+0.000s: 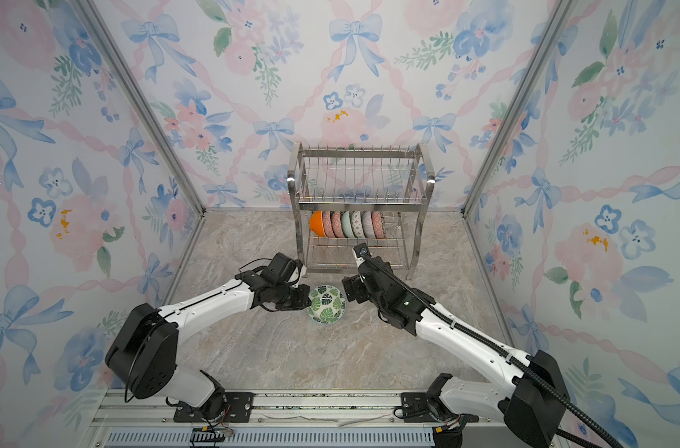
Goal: Load the bowls into the dish rack
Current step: 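Drag the green-leaf bowl with the left gripper toward the right gripper, then close the right gripper on the green-leaf bowl rim while the left gripper withdraws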
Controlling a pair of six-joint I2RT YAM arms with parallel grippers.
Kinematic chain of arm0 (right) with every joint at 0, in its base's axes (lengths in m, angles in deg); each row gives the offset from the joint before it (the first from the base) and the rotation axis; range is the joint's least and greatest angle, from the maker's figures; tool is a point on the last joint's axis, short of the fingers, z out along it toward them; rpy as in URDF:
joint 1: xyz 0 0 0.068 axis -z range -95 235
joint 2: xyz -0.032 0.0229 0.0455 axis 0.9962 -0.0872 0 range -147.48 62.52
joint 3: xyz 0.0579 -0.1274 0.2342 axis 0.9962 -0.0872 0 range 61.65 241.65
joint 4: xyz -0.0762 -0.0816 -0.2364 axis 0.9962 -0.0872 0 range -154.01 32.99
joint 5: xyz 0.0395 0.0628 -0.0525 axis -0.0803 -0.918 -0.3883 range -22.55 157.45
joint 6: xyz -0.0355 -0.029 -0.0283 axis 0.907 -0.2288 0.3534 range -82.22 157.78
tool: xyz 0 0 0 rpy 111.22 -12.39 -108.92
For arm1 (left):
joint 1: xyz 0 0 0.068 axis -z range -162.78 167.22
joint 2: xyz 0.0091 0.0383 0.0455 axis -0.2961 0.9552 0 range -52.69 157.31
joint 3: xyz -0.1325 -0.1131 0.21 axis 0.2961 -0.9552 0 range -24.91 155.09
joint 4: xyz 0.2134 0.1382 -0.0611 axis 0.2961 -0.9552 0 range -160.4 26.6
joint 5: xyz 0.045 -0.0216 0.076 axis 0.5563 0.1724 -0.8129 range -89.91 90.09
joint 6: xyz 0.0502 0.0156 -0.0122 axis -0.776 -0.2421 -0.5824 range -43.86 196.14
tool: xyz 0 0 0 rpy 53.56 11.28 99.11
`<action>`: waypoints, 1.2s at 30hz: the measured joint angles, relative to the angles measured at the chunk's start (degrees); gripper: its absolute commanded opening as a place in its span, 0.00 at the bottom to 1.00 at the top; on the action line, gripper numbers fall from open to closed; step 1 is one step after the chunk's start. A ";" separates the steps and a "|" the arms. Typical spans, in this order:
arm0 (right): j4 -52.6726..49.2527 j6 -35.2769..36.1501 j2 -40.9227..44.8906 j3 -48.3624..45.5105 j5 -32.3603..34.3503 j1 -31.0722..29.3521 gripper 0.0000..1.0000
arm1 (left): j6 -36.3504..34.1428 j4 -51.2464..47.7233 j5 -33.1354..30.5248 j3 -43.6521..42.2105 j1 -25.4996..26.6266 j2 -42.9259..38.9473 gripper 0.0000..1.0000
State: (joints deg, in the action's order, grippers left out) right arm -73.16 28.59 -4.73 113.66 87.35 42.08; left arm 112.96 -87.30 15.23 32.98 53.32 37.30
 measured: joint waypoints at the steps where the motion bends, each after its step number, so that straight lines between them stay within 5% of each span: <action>1: -0.31 -0.50 0.50 -0.28 -0.22 0.81 0.96 | 0.15 0.07 -0.13 1.53 0.85 1.66 0.00; 11: -2.25 -2.40 2.56 -3.63 -2.80 4.04 0.97 | 0.79 0.17 -0.90 12.02 4.31 14.10 0.03; 20: -3.06 -3.67 3.26 -4.48 -4.96 5.75 0.96 | 0.79 0.66 -0.52 17.79 5.51 18.34 0.26; 26: -3.26 -4.20 3.82 -5.31 -6.05 6.16 0.96 | 0.42 1.07 -0.61 18.14 5.46 18.08 0.57; 30: -3.19 -4.81 3.82 -5.33 -6.69 6.19 0.96 | -0.07 1.09 -0.81 17.27 4.70 15.08 0.95; 36: -2.89 -6.34 3.13 -5.33 -7.78 5.81 0.96 | -0.35 1.53 -1.11 12.44 -0.42 3.85 0.98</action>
State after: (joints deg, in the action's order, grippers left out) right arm -76.04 22.25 -1.60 108.32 79.57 47.90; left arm 112.61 -85.77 14.11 45.41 52.90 41.15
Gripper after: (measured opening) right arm 0.964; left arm 0.979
